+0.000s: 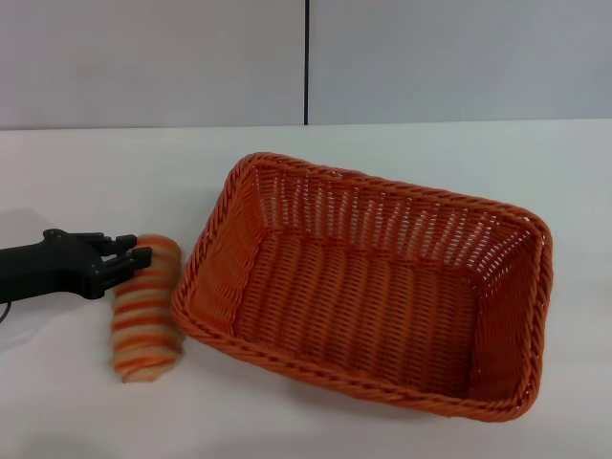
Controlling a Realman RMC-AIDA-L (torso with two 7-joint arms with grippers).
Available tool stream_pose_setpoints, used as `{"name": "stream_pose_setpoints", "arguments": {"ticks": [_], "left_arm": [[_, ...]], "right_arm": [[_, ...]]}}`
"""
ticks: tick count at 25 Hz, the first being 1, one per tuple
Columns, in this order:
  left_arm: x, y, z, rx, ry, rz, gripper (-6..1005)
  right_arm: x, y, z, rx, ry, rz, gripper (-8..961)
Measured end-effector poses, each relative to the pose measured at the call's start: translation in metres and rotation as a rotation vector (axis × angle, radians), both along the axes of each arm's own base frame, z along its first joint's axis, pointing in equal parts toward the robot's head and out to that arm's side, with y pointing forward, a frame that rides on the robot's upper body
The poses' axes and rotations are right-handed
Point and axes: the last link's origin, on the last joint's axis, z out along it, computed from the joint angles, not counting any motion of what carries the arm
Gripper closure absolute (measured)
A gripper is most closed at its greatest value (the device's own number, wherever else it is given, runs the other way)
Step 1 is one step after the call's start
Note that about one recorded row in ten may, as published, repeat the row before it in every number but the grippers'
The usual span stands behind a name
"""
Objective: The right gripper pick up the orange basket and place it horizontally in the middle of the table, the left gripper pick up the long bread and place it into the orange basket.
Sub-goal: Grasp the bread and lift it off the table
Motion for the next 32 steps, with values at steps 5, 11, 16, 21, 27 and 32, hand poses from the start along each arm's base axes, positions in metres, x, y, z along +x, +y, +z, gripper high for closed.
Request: {"name": "stream_pose_setpoints", "arguments": {"ticks": [5,11,16,21,27,32], "left_arm": [[0.000,0.000,0.000,0.000,0.000,0.001,724],[-0.001,0.000,0.000,0.001,0.000,0.003,775],[-0.001,0.000,0.000,0.001,0.001,0.003,806],[-0.001,0.000,0.000,0.004,0.002,0.003,834],[-0.017,0.008,0.025,0.132,0.017,0.084,858],[-0.032,0.008,0.067,0.296,-0.003,0.148,865]], "right_arm": [[0.000,0.000,0.000,0.000,0.000,0.000,543],[0.000,0.001,0.000,0.000,0.000,0.002,544],[0.000,0.002,0.000,-0.001,0.000,0.001,544],[0.000,0.002,0.000,-0.002,0.001,-0.002,544],[0.000,0.003,0.000,-0.001,0.001,0.000,544],[0.000,0.001,0.000,0.000,-0.001,0.002,544]]}}
